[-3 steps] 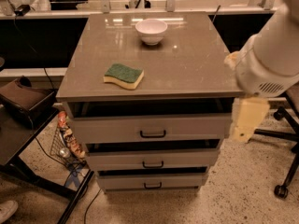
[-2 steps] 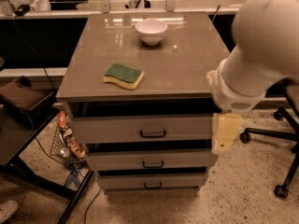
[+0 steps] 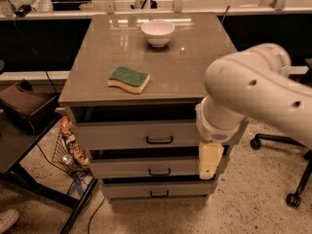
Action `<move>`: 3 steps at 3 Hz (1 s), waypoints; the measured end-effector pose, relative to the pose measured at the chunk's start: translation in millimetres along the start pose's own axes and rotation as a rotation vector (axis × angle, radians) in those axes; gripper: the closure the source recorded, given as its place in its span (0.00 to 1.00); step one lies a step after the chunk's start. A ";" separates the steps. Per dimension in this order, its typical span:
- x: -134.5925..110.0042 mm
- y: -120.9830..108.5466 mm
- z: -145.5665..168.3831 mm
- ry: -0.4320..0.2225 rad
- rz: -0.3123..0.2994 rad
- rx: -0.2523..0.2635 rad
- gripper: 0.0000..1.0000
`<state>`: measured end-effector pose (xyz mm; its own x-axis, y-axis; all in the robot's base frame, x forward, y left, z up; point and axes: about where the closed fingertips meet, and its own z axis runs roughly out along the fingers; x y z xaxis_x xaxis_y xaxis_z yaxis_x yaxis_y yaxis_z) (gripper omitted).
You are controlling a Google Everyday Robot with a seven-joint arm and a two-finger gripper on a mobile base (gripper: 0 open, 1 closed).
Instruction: Open top drawer
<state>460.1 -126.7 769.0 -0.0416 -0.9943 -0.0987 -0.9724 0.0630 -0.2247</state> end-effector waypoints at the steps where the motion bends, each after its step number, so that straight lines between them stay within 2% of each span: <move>1: -3.5 18.7 33.2 -0.037 0.018 -0.027 0.00; 3: -4.4 18.1 33.2 -0.038 0.015 -0.022 0.00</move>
Offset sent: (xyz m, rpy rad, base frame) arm -0.0085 0.0066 -0.0304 0.0342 0.0229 -0.0040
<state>450.3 -118.3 733.2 -0.0474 -0.9892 -0.1385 -0.9765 0.0751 -0.2019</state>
